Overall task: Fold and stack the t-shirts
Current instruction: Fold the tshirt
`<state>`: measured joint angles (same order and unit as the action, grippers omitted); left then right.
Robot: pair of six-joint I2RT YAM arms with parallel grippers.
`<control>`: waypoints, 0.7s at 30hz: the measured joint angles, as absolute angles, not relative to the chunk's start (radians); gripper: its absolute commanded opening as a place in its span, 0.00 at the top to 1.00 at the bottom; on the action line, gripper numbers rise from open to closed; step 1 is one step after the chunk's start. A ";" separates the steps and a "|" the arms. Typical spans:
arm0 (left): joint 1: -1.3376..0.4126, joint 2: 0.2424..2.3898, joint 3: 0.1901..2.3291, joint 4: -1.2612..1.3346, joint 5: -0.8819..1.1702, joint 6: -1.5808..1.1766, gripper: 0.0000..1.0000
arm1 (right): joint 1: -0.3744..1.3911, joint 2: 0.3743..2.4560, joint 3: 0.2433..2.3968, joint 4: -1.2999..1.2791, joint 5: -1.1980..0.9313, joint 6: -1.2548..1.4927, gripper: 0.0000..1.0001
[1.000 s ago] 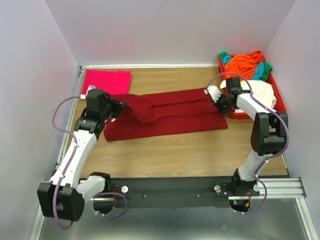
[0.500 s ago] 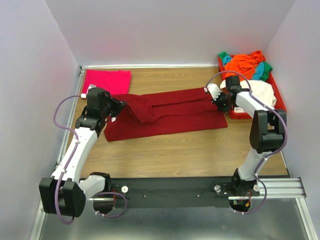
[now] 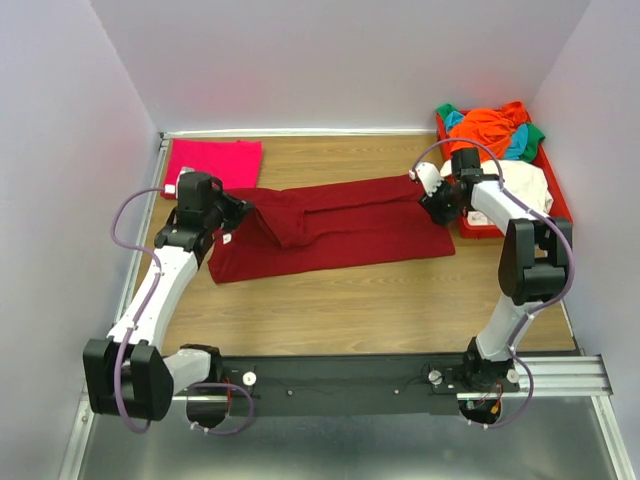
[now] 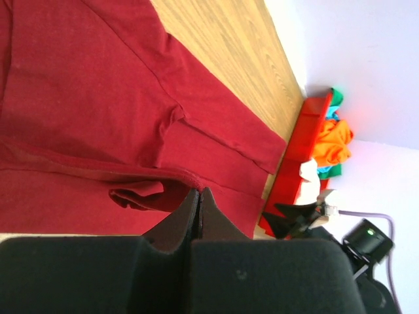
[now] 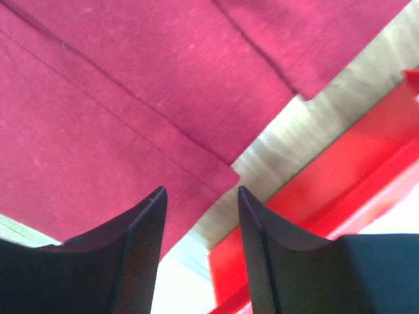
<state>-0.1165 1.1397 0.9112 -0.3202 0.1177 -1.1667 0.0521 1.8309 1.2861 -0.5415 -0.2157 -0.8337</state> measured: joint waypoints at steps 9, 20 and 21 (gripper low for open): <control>-0.109 1.317 0.982 -0.259 0.121 -1.141 1.00 | 0.052 1.801 1.305 -0.527 -0.221 -0.767 0.41; -0.102 1.600 1.102 -0.187 0.137 -1.063 1.00 | 0.051 1.662 1.234 -0.511 -0.267 -0.739 0.41; -0.102 1.613 1.110 -0.186 0.136 -1.059 1.00 | 0.051 1.658 1.227 -0.511 -0.271 -0.737 0.40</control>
